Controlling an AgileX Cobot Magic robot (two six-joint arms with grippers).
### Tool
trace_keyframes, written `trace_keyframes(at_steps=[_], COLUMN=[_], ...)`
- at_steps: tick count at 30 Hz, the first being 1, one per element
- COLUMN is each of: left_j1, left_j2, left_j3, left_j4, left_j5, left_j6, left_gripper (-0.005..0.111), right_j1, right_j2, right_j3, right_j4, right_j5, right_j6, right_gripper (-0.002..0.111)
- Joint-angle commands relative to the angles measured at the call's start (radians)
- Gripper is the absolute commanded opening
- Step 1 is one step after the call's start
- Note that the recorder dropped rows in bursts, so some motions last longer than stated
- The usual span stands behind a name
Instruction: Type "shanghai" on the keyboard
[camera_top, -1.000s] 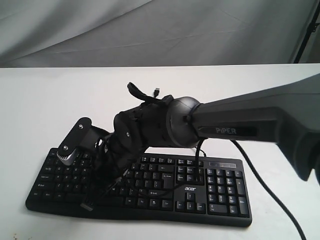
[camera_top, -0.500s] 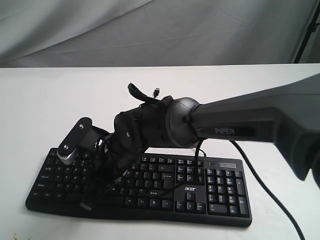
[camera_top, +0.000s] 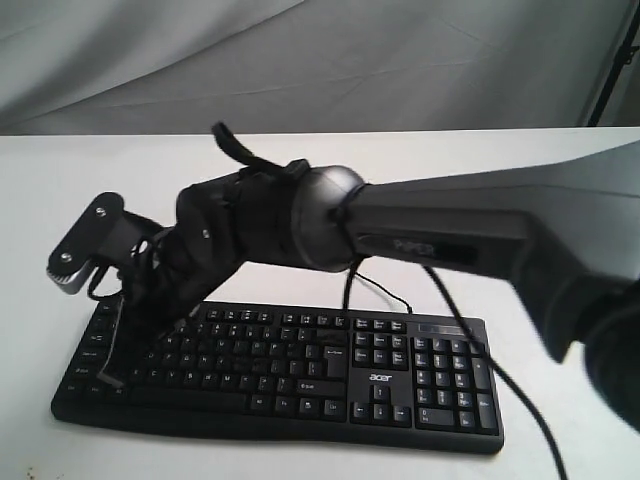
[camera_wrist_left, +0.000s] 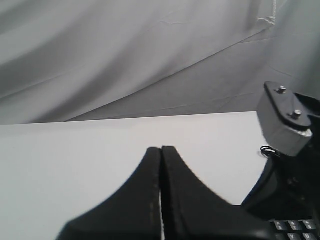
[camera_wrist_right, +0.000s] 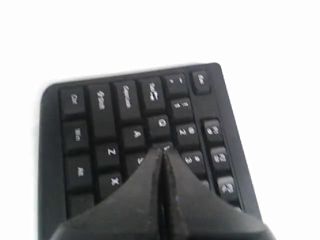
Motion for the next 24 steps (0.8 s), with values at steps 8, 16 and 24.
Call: trace_keyframes(at_steps=[8,16,24], left_j1=[-0.006,-0.006,-0.006], left_j2=[-0.002,-0.002,-0.002], left_j3=[0.002,0.002,0.002], left_j4=[0.0,0.0,0.0], left_j5=[-0.006,-0.006,-0.006], left_j6=[-0.003,-0.003,-0.003], left_gripper=[0.0,0.0,0.0], right_j1=[0.035,0.035,0.033], right_j2=[0.194,0.23,0.184], right_j3=[-0.304,-0.305,-0.305], right_j4=[-0.008,0.021,-0.044], right_j5=[0.173,0.182,0.238], right_j6=[-0.019,-0.027,0.0], right_gripper=[0.0,0.0,0.0])
